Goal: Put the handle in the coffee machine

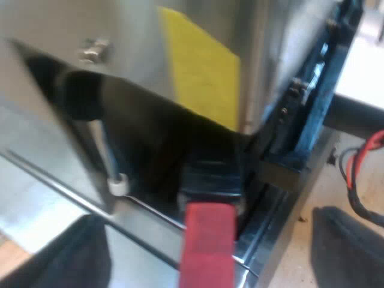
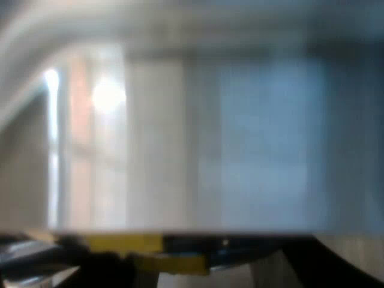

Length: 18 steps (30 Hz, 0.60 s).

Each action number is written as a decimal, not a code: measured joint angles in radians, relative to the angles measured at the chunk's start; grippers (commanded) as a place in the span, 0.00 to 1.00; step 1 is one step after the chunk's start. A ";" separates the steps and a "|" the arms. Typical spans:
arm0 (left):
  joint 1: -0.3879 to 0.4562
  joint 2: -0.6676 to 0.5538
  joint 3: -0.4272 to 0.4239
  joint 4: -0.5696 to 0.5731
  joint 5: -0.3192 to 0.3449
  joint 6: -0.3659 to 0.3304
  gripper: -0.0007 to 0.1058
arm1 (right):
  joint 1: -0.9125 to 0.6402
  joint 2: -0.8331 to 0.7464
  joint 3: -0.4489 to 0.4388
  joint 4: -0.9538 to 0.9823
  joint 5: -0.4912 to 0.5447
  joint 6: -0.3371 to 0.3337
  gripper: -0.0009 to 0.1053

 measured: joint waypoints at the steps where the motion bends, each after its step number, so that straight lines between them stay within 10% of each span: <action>1: 0.007 0.000 -0.009 0.008 0.005 0.000 0.30 | 0.000 0.000 0.000 0.000 0.000 0.000 0.36; 3: 0.015 0.000 -0.042 0.024 0.002 0.000 0.02 | 0.000 0.000 0.000 0.000 0.000 0.000 0.36; 9: -0.025 0.023 -0.082 -0.003 -0.203 -0.007 0.02 | 0.000 0.000 0.000 0.000 0.001 0.000 0.36; 18: -0.036 0.143 -0.082 -0.048 -0.278 -0.075 0.02 | 0.000 0.000 0.000 0.000 0.002 0.000 0.36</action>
